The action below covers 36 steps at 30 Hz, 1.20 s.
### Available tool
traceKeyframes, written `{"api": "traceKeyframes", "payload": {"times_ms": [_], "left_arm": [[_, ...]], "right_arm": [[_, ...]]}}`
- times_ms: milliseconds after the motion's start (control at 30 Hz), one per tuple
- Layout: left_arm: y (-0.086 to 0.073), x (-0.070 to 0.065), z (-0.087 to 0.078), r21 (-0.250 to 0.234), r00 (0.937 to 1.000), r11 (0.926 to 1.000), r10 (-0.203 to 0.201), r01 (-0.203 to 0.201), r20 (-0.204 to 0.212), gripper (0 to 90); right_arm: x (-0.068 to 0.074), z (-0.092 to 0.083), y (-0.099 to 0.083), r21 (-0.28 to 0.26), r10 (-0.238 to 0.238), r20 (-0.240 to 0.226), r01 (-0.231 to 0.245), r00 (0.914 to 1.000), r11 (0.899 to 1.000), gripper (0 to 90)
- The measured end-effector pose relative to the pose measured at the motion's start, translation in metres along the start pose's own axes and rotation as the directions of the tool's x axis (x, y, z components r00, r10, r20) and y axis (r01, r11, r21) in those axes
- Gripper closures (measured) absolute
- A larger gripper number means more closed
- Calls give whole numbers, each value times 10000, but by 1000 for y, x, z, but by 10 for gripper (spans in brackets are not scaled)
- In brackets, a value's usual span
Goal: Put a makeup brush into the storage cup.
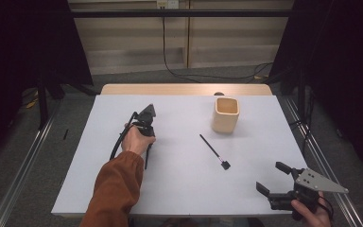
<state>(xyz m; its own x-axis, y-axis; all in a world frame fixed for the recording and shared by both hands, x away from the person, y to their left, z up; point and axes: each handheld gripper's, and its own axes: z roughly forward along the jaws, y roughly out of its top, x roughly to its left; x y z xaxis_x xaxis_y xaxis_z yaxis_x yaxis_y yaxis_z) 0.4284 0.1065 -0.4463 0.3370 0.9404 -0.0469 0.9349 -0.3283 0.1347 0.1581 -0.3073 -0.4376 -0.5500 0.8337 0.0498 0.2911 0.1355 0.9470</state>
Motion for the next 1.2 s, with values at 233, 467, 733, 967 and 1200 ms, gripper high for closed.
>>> {"api": "traceKeyframes", "payload": {"times_ms": [233,467,733,967,1200], "left_arm": [[1,3,0,139,10000,9999,56,-57,63,834],[3,2,1,280,9994,9990,341,-342,52,838],[4,9,0,252,9982,9993,255,-269,534,841],[3,15,-1,95,9953,9999,86,-96,968,840],[1,14,-6,-393,9895,9992,9,48,1446,840]], "right_arm": [[0,-1,0,1,-28,-9,28,10000,10000,10],[1,-1,0,39,-9,-7,9,10000,10000,10],[0,-1,-1,48,78,-18,-78,10000,10000,10],[0,0,-1,71,45,-30,-45,10000,10000,9],[0,0,0,98,16,-9,-16,10000,10000,8]]}}
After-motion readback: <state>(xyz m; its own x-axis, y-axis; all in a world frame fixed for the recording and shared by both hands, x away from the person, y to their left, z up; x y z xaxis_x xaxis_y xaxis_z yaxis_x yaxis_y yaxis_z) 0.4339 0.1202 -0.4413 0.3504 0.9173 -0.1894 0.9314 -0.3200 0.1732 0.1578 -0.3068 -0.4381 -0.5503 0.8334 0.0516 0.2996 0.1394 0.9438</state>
